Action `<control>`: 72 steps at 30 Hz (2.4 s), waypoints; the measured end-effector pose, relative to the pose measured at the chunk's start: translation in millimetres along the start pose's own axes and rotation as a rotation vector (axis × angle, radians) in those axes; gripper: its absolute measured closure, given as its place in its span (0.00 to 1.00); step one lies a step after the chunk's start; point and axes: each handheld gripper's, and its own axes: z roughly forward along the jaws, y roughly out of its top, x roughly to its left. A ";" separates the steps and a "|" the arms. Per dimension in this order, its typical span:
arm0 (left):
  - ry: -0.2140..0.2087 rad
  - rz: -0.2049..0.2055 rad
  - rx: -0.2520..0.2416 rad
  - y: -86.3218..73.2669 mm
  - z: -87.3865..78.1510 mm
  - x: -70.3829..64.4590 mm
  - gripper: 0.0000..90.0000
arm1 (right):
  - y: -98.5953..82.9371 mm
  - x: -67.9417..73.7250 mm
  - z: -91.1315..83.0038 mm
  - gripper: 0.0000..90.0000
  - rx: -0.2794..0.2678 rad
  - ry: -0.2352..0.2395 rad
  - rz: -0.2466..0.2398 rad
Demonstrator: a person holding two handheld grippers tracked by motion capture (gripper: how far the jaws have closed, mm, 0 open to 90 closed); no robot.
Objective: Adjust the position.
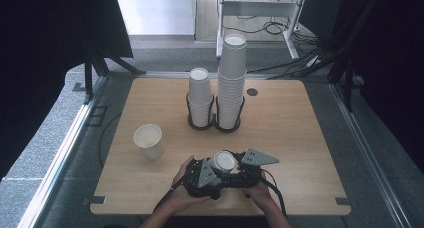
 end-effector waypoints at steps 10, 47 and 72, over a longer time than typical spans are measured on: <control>-0.006 0.003 0.006 -0.5 1.1 0.5 0.13 | -0.3 0.0 0.4 0.25 0.006 -0.002 -0.007; -0.020 0.011 0.021 1.6 -3.7 8.1 0.14 | 5.2 -0.9 -7.0 0.16 0.001 -0.011 -0.024; 0.136 0.136 0.081 16.3 -1.5 30.4 0.14 | 62.5 -34.3 -19.3 0.13 0.366 0.008 -0.227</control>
